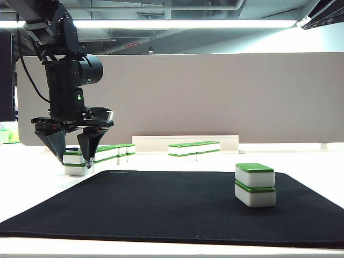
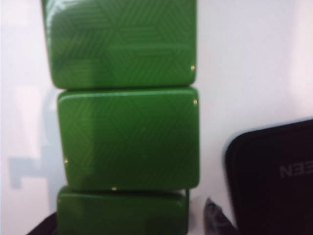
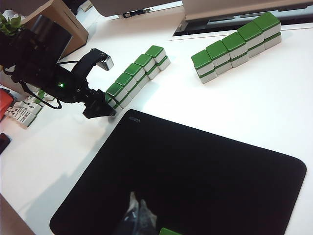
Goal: Take a mahjong tile from the mahjong wall and then place it on the table close to you.
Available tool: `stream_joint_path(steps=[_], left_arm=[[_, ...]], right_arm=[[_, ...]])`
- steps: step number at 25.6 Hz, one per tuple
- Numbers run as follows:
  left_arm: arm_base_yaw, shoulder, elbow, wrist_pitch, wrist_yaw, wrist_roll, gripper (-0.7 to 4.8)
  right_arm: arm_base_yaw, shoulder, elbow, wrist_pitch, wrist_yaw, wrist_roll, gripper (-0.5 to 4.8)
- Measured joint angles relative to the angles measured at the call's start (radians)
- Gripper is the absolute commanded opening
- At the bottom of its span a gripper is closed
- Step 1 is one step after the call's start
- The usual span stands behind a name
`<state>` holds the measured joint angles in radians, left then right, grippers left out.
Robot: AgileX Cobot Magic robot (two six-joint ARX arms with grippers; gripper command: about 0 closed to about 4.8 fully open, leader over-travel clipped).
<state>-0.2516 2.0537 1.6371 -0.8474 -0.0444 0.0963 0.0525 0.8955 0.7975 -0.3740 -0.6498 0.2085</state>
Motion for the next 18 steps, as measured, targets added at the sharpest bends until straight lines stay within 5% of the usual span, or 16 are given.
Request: stream_joint_path(steps=[10, 14, 18], left_arm=[[0.0, 0.016, 0.0, 0.003, 0.0, 0.0, 3.3], [0.0, 0.025, 0.0, 0.013, 0.0, 0.0, 2.68], [0.0, 0.026, 0.0, 0.018, 0.0, 0.0, 2.68]], right_arm=[[0.0, 0.0, 0.0, 0.0, 0.0, 0.0, -0.01], [0.0, 0.0, 0.0, -0.001, 0.0, 0.0, -0.01], [0.0, 0.0, 0.0, -0.001, 0.0, 0.0, -0.01]])
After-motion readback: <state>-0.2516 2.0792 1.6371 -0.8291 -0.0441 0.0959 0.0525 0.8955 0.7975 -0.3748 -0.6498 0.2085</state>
